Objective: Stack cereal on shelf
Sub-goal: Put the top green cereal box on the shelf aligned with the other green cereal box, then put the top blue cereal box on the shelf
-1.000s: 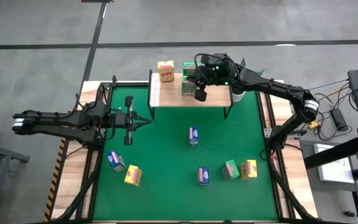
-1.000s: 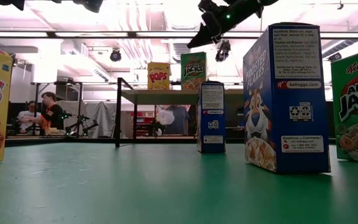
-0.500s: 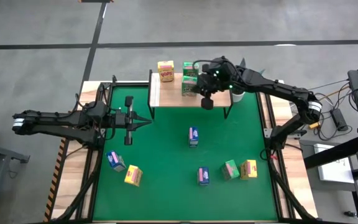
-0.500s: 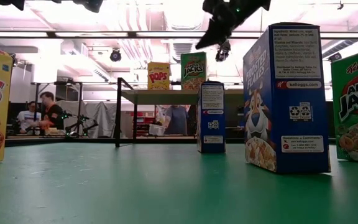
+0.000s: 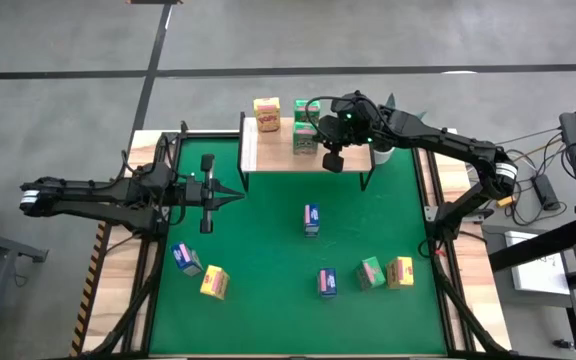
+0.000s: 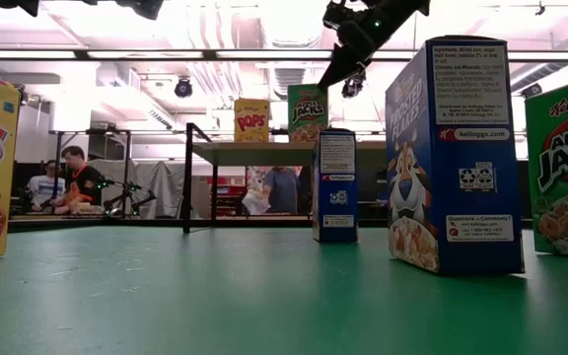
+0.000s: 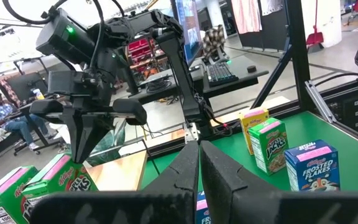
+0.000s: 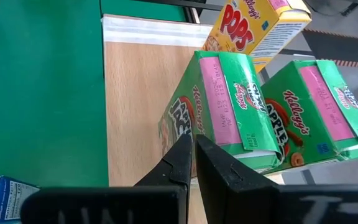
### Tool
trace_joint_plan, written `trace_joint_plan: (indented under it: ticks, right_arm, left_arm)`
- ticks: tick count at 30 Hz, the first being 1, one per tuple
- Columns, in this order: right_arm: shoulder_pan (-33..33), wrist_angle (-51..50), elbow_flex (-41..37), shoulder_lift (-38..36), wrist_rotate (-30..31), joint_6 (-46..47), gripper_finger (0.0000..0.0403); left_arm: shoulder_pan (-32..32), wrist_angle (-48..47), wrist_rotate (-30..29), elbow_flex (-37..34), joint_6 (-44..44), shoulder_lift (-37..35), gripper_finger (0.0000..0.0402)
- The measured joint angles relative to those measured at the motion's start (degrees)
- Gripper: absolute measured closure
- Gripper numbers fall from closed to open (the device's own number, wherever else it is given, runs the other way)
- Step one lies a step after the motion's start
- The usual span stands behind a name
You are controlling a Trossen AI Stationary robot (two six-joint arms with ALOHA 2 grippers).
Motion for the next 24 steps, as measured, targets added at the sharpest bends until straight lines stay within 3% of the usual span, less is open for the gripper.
trace_joint_plan:
  ticks: [15,24]
  right_arm:
    - [0.0,-0.1,0.0,0.0,1.5,-0.4,0.039]
    - [3.6,-0.4,0.0,-0.3,0.9,5.8,0.039]
  left_arm:
    - [0.0,0.0,0.0,0.0,0.0,0.0,0.0402]
    - [0.0,0.0,0.0,0.0,0.0,0.0,0.0402]
